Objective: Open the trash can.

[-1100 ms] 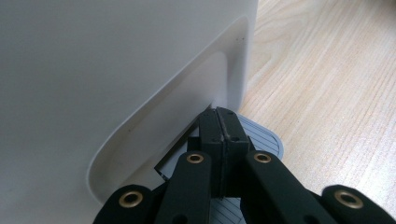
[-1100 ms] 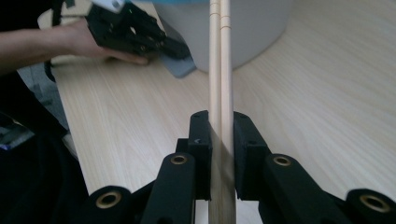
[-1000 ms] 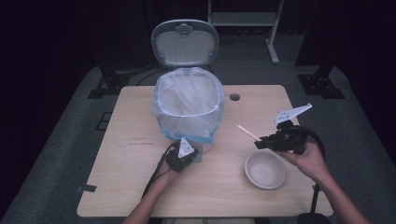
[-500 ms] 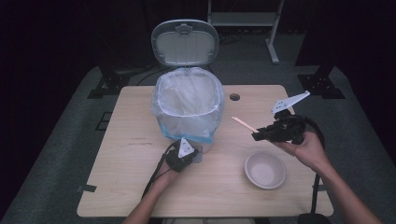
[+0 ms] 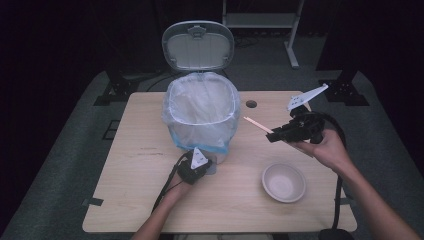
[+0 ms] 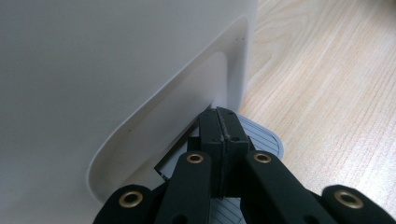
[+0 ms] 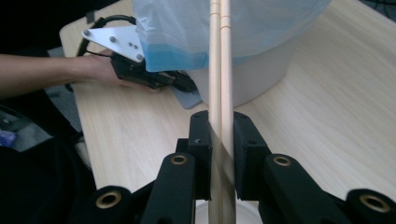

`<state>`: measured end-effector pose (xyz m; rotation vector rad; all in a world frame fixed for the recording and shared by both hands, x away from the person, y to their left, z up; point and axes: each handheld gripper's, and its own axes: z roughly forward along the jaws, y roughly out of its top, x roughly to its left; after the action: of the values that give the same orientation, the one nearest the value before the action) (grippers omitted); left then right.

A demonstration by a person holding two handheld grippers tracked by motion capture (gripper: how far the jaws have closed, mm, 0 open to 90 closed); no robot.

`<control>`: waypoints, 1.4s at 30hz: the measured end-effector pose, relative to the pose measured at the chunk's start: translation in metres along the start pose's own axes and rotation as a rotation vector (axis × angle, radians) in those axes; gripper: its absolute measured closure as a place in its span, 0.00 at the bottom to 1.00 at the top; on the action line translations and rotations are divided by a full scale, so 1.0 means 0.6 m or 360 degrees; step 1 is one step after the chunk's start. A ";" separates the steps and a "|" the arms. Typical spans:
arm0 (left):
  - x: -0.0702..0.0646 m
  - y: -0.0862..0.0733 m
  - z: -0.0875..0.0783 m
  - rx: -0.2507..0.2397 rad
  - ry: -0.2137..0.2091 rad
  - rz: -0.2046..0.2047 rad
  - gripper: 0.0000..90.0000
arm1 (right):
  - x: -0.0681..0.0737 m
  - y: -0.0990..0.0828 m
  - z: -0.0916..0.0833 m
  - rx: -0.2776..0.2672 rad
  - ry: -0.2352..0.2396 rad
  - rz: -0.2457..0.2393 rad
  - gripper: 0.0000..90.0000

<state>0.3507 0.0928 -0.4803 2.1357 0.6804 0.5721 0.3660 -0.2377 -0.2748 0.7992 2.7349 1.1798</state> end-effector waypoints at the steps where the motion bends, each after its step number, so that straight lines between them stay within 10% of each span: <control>1: 0.000 0.000 0.000 0.0001 0.0000 0.0001 1.00 | 0.001 0.005 -0.002 0.0004 -0.0001 -0.0001 0.88; 18: 0.000 0.000 0.000 0.0003 0.0000 0.0006 1.00 | -0.003 0.036 -0.020 -0.0088 0.0069 0.0013 0.88; 42: 0.000 0.000 0.000 0.0002 0.0000 0.0007 1.00 | 0.006 0.058 0.007 0.0063 0.0032 -0.0065 0.88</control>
<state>0.3508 0.0928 -0.4803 2.1388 0.6766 0.5743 0.3791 -0.2134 -0.2530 0.7357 2.7848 1.1358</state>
